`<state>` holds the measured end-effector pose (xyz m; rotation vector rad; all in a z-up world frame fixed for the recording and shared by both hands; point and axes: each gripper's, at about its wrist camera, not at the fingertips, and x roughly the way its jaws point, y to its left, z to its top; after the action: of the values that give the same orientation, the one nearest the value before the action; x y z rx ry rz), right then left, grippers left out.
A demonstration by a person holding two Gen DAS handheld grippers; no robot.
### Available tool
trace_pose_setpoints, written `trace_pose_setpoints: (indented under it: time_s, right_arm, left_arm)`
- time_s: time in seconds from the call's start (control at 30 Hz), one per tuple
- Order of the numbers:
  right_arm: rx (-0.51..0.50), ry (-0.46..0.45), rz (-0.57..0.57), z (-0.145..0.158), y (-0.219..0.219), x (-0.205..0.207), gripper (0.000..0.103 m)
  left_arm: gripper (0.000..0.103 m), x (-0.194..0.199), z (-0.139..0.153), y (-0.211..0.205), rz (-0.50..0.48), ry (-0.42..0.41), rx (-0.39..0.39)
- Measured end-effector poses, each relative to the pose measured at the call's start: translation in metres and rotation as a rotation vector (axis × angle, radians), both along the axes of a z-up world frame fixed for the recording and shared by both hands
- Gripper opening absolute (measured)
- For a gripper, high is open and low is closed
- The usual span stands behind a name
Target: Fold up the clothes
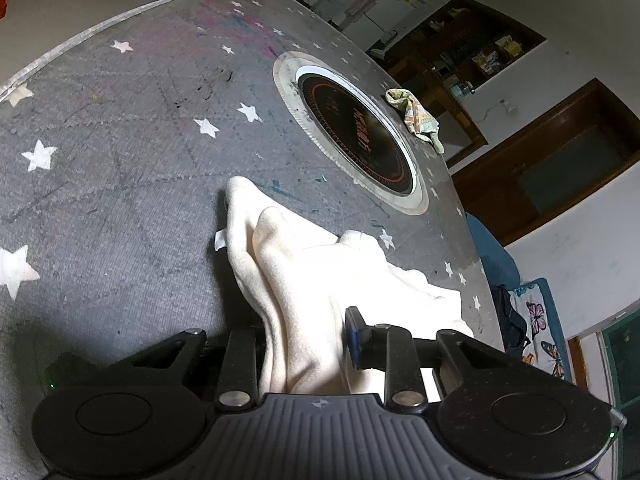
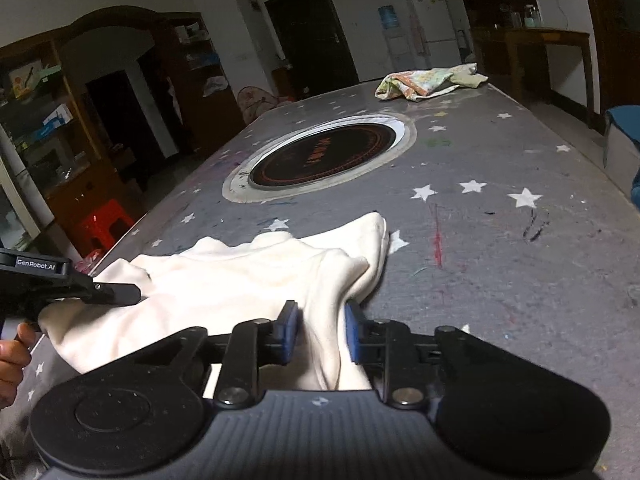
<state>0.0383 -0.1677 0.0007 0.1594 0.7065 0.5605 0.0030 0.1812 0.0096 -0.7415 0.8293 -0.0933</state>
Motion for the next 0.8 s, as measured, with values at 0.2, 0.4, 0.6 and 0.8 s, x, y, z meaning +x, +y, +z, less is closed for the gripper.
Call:
trace_pose_setpoints:
  time_s: [0.2, 0.4, 0.6, 0.8]
  right_arm:
    - [-0.006, -0.030, -0.018, 0.009, -0.001, -0.006, 0.013]
    - [-0.023, -0.086, -0.023, 0.023, 0.002, -0.013, 0.013]
    - [-0.037, -0.125, -0.024, 0.034, 0.003, -0.018, 0.012]
    - [-0.047, -0.163, -0.035, 0.046, 0.000, -0.022, 0.012]
  left_arm:
    - [0.024, 0.001, 0.008, -0.009, -0.018, -0.008, 0.082]
    - [0.023, -0.001, 0.022, -0.019, -0.035, -0.040, 0.137]
    - [0.020, 0.000, 0.034, -0.028, -0.052, -0.069, 0.165]
    - [0.020, 0.002, 0.044, -0.037, -0.075, -0.096, 0.178]
